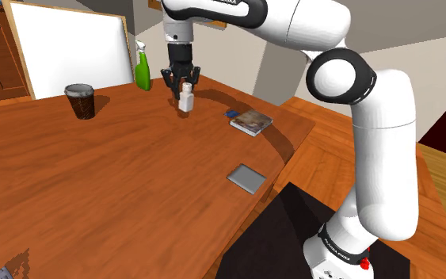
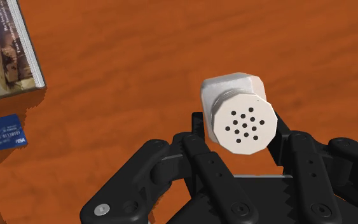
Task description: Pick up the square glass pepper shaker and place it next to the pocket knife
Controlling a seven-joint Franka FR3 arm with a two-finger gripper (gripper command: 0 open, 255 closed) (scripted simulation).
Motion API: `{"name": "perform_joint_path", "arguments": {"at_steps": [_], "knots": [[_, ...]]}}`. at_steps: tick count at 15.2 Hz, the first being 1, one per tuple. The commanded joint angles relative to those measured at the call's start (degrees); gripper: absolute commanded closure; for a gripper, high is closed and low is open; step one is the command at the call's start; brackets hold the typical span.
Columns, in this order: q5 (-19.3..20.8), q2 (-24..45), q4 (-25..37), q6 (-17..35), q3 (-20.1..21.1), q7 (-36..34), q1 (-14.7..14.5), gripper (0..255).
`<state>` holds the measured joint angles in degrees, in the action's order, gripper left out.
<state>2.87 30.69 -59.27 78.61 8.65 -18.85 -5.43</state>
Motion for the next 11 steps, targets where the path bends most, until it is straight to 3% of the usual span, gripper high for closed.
{"name": "perform_joint_path", "arguments": {"at_steps": [1, 6, 11], "knots": [[0.1, 1.2, 3.5, -2.3, 0.0, -0.1, -0.3, 255], [0.5, 4.0, 11.6, -7.6, -0.1, -0.1, -1.0, 255], [-0.8, -3.4, -0.6, -2.7, 1.6, -5.7, -4.0, 255]]}}
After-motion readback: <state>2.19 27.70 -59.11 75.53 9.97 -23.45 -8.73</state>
